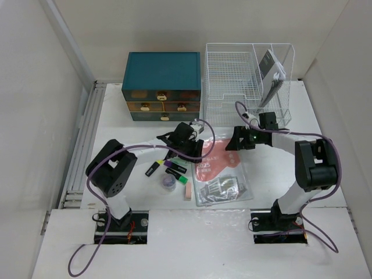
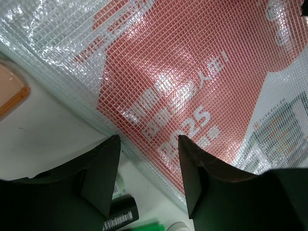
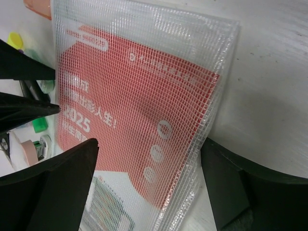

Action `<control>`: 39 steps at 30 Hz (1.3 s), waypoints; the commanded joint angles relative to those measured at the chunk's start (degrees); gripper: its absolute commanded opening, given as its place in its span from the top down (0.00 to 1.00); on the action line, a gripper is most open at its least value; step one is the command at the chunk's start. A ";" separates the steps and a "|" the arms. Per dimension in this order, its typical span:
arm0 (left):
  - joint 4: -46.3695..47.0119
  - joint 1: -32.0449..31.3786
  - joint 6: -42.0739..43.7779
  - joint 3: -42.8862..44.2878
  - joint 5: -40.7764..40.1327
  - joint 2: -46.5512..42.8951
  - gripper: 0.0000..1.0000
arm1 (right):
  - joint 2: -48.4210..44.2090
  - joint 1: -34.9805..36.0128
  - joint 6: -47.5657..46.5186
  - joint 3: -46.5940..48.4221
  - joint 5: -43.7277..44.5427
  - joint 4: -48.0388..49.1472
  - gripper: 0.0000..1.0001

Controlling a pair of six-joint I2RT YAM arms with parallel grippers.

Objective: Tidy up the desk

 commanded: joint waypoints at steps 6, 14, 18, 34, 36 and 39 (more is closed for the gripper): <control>-0.59 -0.81 0.78 5.13 2.83 3.80 0.52 | 1.04 2.68 -0.72 -0.26 -1.39 -6.41 0.10; -1.12 -1.33 0.78 6.97 4.41 6.88 0.52 | -0.28 4.52 -1.33 -0.26 -4.38 -7.46 0.43; -1.12 -1.33 0.78 6.97 5.55 7.49 0.52 | -0.28 4.52 -3.80 0.96 -8.95 -10.10 0.73; -1.12 -1.33 1.31 7.50 6.69 -1.81 0.30 | -20.31 -2.06 -13.81 10.36 -3.42 -21.25 1.00; -1.12 -1.33 1.31 7.50 6.70 -5.24 0.29 | -23.11 -2.07 -17.84 14.31 -2.89 -25.82 1.00; -1.65 -1.33 1.31 7.50 6.70 -10.85 0.27 | -27.77 -2.07 -20.05 16.70 0.70 -26.80 1.00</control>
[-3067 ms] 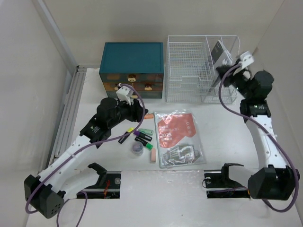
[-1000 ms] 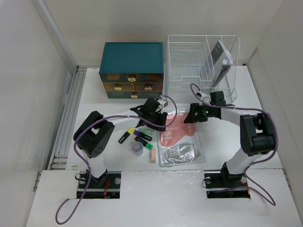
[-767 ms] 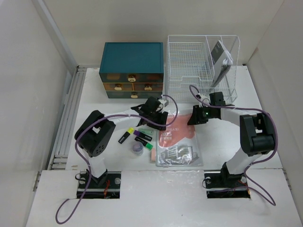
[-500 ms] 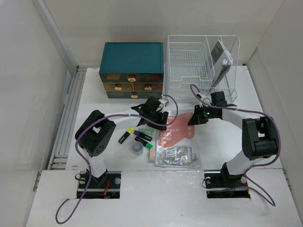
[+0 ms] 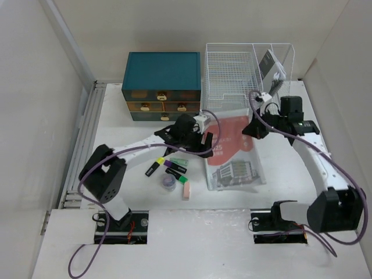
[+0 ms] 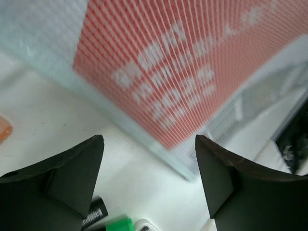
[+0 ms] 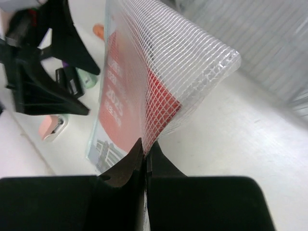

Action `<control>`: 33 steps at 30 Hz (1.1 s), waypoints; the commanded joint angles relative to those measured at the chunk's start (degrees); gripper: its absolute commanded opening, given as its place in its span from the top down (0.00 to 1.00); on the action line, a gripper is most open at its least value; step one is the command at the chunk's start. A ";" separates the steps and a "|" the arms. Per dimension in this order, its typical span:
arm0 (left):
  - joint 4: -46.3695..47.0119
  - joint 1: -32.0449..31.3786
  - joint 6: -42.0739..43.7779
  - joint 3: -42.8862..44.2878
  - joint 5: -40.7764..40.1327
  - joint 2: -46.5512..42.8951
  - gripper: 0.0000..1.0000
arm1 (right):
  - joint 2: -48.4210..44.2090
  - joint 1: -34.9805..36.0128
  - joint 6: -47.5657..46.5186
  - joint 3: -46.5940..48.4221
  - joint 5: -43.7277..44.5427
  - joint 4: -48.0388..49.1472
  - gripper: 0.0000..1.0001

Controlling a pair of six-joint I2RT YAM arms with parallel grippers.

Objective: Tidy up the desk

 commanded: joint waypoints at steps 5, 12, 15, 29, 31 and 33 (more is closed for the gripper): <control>0.18 -0.11 0.48 1.62 1.39 -16.50 0.22 | -15.86 -0.36 -5.20 9.28 9.20 -1.05 1.00; -0.52 3.41 0.48 0.14 -0.36 -28.37 0.20 | -21.57 -0.36 0.33 19.13 17.90 6.50 1.00; -0.52 5.77 1.01 -2.41 -1.51 -32.06 0.18 | -23.76 -0.36 4.90 19.67 22.38 15.01 1.00; -1.04 7.80 3.20 -9.89 -5.11 -39.28 0.16 | -11.93 -0.89 8.17 24.24 62.10 43.50 1.00; -1.05 7.80 3.73 -9.89 -5.12 -39.28 0.16 | -10.34 -0.89 5.36 24.24 66.68 48.58 1.00; -1.05 7.80 3.73 -10.42 -5.12 -39.28 0.16 | -9.62 -0.89 2.02 22.84 69.23 52.46 1.00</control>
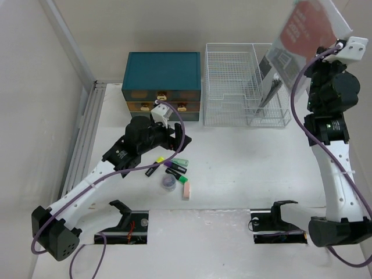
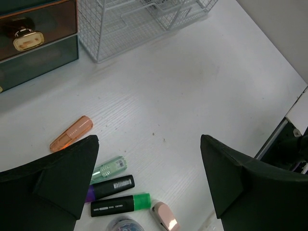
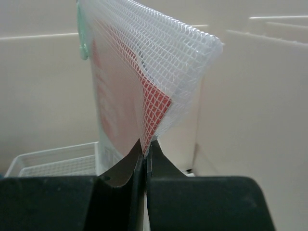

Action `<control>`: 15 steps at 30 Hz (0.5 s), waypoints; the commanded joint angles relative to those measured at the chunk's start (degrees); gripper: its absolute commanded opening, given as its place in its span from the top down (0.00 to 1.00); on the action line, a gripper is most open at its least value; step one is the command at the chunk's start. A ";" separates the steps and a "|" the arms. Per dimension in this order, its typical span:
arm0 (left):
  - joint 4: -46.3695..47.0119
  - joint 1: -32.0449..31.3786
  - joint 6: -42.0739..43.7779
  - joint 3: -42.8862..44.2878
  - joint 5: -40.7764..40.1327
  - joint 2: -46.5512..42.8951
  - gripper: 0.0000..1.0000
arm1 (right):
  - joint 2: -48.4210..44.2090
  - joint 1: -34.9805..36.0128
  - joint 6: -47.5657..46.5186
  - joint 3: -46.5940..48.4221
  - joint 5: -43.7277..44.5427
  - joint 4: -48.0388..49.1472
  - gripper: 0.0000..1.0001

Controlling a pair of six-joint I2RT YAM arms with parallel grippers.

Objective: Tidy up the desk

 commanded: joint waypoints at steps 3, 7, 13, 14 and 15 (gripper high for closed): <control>1.53 0.22 1.26 -0.47 -0.77 -1.27 0.15 | 0.43 -0.52 -8.58 -1.30 12.02 21.32 1.00; 1.53 0.22 1.26 -0.47 -0.77 -1.27 0.15 | 1.05 -1.04 -14.21 -5.52 14.58 29.16 1.00; 1.53 0.22 1.26 -0.47 -0.77 -1.27 0.15 | 3.86 -1.05 -15.27 -9.83 12.65 32.85 1.00; 1.01 0.22 1.26 -0.47 -0.77 -1.27 0.15 | 3.86 -1.74 -15.27 -10.80 11.43 33.90 1.00; 1.00 0.22 1.26 -0.47 -0.77 -1.27 0.15 | 4.73 -1.75 -15.27 -11.59 11.42 35.04 1.00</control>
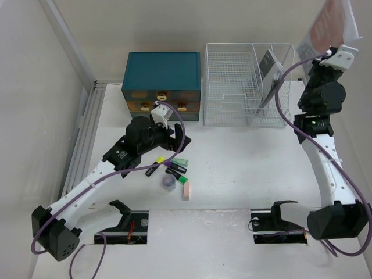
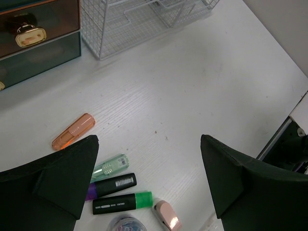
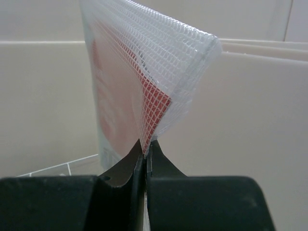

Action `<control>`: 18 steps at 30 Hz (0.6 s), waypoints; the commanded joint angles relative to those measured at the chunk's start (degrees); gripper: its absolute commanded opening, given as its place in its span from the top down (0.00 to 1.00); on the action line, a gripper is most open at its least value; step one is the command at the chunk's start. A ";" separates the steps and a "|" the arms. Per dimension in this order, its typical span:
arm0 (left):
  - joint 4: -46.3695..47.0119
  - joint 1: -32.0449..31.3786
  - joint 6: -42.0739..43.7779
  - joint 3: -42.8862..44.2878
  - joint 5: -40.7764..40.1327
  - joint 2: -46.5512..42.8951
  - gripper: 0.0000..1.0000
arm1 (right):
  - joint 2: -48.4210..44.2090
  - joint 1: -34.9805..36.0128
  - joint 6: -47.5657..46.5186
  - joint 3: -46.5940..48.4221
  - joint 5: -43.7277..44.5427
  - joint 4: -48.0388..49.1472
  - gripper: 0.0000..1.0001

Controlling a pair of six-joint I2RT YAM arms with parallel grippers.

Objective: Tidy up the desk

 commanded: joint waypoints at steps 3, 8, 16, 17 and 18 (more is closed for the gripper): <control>0.70 0.22 1.35 -0.69 -0.16 -1.62 0.15 | 3.79 -1.29 0.84 -2.44 -1.41 9.77 1.00; 0.69 0.22 1.88 -1.22 -0.68 -2.15 0.15 | 6.60 -1.82 4.01 -2.97 -4.05 9.77 1.00; 0.17 0.22 1.88 -1.22 -0.68 -2.15 0.14 | 12.75 -4.11 9.36 -2.44 -7.64 10.38 1.00; 0.17 0.22 1.88 -1.22 -0.68 -2.15 0.14 | 12.76 -4.98 10.33 -2.44 -10.61 10.38 1.00; 0.17 0.22 1.88 -1.22 -0.68 -2.15 0.14 | 13.54 -5.60 11.12 -2.44 -11.77 10.91 1.00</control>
